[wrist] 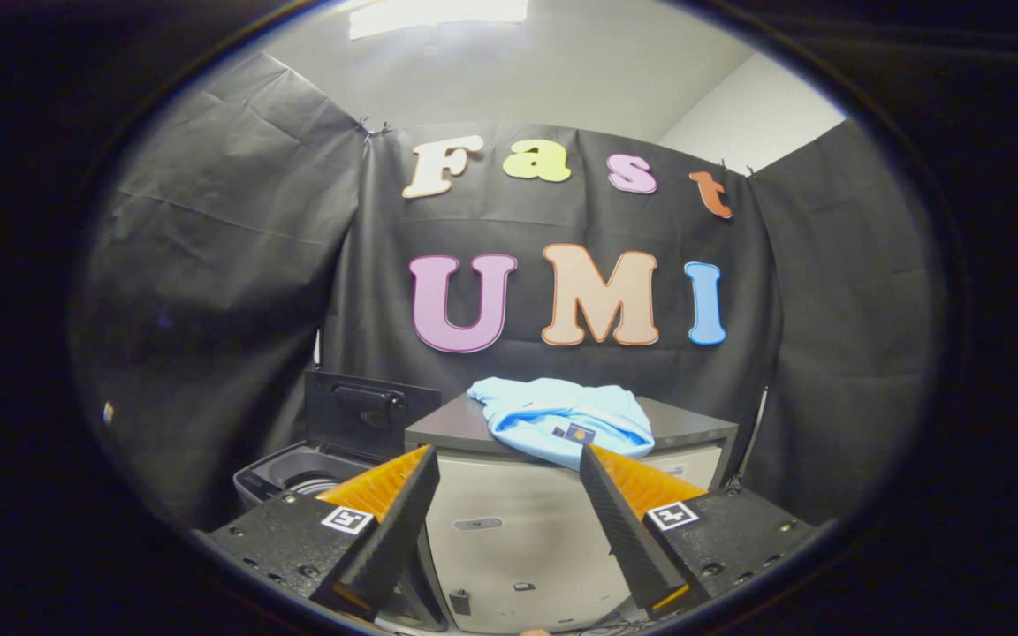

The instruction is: Put the clothes into the washing machine and then close the washing machine lid.

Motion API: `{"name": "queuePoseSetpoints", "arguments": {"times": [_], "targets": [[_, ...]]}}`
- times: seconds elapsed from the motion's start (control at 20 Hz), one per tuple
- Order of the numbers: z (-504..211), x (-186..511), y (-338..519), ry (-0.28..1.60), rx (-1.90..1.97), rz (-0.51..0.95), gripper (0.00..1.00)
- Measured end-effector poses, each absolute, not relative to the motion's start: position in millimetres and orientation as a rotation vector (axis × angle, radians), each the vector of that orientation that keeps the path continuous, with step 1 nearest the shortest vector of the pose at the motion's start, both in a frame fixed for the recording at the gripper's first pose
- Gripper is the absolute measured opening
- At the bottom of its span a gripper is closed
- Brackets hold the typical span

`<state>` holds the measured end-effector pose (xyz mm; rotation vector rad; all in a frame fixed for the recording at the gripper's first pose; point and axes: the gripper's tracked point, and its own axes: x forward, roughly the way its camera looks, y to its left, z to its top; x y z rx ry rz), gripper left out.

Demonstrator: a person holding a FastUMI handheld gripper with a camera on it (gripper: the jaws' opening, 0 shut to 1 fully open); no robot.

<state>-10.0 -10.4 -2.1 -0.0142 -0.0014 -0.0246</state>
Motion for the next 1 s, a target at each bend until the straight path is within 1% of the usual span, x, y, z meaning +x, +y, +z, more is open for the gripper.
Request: {"name": "queuePoseSetpoints", "arguments": {"times": [0.6, 1.0], "targets": [[3.0, -8.1, -14.5, -0.008, -0.007, -0.032, 0.97], [35.1, 26.8, -16.1, -0.025, -0.026, -0.006, 0.97]]}}
